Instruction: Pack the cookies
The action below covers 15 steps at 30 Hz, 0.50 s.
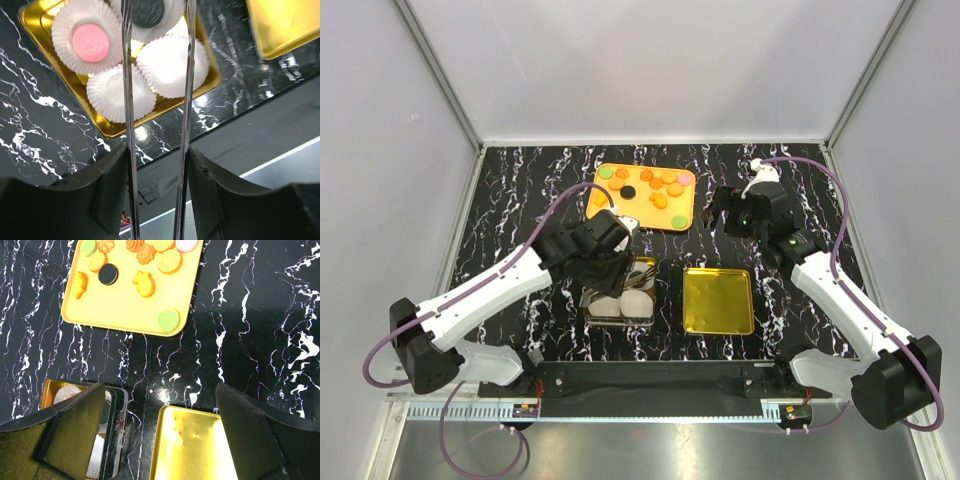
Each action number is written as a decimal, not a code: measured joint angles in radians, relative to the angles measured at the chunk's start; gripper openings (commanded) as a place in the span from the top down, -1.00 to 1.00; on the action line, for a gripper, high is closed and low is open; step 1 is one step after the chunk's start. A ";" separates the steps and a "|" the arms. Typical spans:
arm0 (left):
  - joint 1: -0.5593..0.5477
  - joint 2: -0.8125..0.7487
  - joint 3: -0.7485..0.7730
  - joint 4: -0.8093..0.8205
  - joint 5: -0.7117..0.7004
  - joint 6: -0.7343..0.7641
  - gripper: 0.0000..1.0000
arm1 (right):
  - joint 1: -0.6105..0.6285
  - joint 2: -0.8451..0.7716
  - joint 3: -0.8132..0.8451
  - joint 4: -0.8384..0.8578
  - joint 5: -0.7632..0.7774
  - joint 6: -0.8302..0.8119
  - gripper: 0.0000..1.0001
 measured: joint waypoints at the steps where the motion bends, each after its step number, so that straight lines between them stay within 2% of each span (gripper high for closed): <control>1: 0.000 0.000 0.018 -0.006 0.001 0.002 -0.01 | 0.000 0.000 0.000 0.000 0.000 0.000 -0.99; 8: 0.020 0.033 0.215 -0.031 -0.015 0.026 -0.03 | 0.000 0.000 0.000 0.000 0.000 0.000 -0.99; 15: 0.121 0.288 0.478 -0.009 -0.056 0.065 -0.02 | 0.000 0.000 0.000 0.000 -0.001 0.000 -0.99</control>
